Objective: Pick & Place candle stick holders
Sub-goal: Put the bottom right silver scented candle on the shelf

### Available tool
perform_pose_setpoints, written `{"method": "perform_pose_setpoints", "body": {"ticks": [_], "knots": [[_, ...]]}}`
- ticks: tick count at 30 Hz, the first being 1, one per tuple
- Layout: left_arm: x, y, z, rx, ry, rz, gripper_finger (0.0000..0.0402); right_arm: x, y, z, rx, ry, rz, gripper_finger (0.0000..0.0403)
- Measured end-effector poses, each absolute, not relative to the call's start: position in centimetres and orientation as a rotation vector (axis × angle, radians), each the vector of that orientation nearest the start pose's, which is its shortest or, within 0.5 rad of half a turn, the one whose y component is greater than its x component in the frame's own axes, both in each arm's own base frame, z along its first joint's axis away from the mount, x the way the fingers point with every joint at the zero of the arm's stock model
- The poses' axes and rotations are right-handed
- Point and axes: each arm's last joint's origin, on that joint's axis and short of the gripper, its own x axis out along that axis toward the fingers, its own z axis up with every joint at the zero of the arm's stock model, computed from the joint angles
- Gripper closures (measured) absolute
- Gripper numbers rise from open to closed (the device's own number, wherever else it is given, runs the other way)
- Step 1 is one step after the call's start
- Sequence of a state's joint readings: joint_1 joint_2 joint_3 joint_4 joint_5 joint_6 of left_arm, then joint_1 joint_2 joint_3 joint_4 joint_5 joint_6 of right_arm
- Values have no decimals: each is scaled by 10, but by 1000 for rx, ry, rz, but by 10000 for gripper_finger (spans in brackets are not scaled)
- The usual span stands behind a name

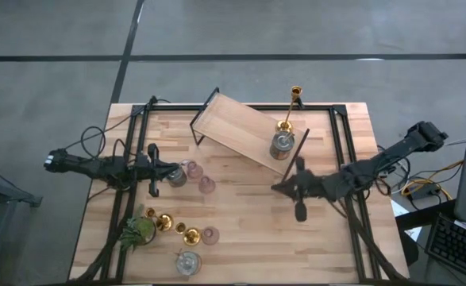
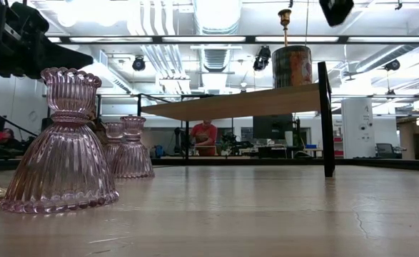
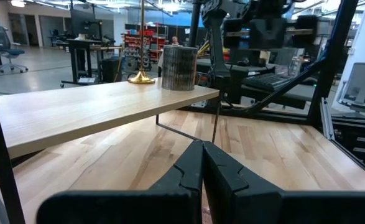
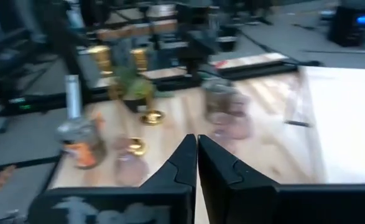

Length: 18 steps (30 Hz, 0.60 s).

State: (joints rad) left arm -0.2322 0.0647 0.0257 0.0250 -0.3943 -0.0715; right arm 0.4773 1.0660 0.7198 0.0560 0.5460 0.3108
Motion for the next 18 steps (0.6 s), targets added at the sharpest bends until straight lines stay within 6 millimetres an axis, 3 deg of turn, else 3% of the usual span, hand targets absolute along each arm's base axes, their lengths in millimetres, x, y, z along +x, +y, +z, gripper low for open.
{"method": "perform_pose_setpoints", "body": {"ticks": [8,18], "knots": [[98,-12,170,-67,7,163,390,198,57,278,59,312,-427,394],[98,-12,170,-67,7,163,390,195,33,270,27,407,-549,394]]}}
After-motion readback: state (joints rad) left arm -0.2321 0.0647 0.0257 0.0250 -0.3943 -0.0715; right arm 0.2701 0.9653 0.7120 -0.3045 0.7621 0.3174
